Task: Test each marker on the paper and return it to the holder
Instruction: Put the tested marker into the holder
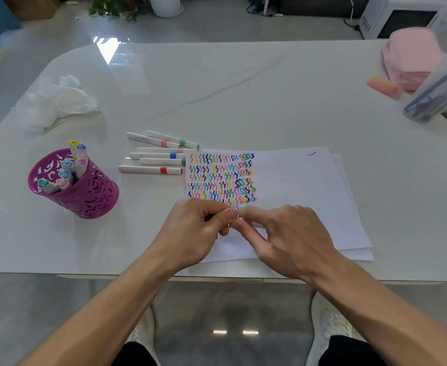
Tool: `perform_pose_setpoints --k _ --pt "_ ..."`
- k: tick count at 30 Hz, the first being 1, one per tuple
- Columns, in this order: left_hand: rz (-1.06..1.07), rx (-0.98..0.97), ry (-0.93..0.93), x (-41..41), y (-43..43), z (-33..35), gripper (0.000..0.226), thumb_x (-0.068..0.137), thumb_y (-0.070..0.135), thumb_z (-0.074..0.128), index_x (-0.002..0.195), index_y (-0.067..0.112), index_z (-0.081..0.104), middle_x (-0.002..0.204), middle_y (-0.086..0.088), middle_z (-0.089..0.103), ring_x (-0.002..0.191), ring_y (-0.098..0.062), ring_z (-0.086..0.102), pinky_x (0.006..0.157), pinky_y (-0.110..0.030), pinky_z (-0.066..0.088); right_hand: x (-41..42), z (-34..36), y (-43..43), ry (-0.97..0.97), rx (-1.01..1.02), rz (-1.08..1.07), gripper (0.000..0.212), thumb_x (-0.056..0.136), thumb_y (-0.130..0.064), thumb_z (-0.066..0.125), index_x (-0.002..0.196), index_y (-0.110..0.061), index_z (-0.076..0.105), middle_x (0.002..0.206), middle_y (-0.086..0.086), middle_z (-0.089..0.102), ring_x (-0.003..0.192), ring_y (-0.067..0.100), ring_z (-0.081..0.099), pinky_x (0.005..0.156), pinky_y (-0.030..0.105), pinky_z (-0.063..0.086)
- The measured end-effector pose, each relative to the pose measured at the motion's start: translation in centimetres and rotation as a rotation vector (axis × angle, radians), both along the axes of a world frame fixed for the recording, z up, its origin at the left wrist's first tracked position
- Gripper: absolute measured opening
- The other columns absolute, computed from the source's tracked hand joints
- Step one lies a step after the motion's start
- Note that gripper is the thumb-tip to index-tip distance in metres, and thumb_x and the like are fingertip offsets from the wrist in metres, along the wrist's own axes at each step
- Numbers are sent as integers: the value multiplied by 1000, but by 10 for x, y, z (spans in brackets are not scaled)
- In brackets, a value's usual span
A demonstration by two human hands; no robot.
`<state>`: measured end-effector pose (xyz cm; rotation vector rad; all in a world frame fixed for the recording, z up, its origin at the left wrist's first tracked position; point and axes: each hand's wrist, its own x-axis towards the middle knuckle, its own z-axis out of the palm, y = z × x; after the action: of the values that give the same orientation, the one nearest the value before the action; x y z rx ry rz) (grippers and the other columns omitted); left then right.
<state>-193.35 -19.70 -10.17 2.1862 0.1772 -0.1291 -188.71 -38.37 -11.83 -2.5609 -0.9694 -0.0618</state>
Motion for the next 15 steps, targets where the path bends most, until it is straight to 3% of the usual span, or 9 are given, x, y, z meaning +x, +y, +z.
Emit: perform_pose_setpoints --k 3,7,9,11,13,15 --pt "-3 -2 -10 1 2 3 24 97 32 61 84 24 79 67 12 67 64 -6 60 64 -29 53 2 1 -1 44 -9 -19 45 98 -67 32 105 -39 67 50 -8 44 49 18 47 50 32 42" --pt "23 49 -3 2 3 2 25 98 36 59 84 23 75 69 9 68 69 -10 61 64 -34 55 2 6 -1 110 -19 -35 41 98 -67 32 112 -32 46 52 -11 43 51 20 49 53 35 43" --pt "70 103 -17 3 4 0 25 99 37 57 86 21 73 71 9 67 69 -10 61 59 -24 52 3 8 -3 218 28 -20 29 101 -56 36 115 -31 31 59 -10 47 53 16 52 55 37 42" --pt "131 111 -28 5 9 0 26 99 37 55 90 19 71 74 11 66 66 -6 60 54 -12 45 6 12 -5 340 134 -16 18 106 -35 40 112 -34 23 74 -11 52 65 1 61 57 32 42" --pt "141 148 -30 6 14 2 22 99 38 55 94 21 69 79 15 65 69 -1 62 53 -9 44 7 14 -7 441 259 -19 19 108 -19 42 111 -34 30 92 -7 57 71 -9 59 58 18 40" --pt "107 244 -46 6 17 2 17 99 38 56 95 25 67 85 14 66 73 1 62 56 -10 41 11 14 -7 532 416 -77 23 107 -8 42 105 -29 53 96 -1 62 64 4 56 62 18 43"
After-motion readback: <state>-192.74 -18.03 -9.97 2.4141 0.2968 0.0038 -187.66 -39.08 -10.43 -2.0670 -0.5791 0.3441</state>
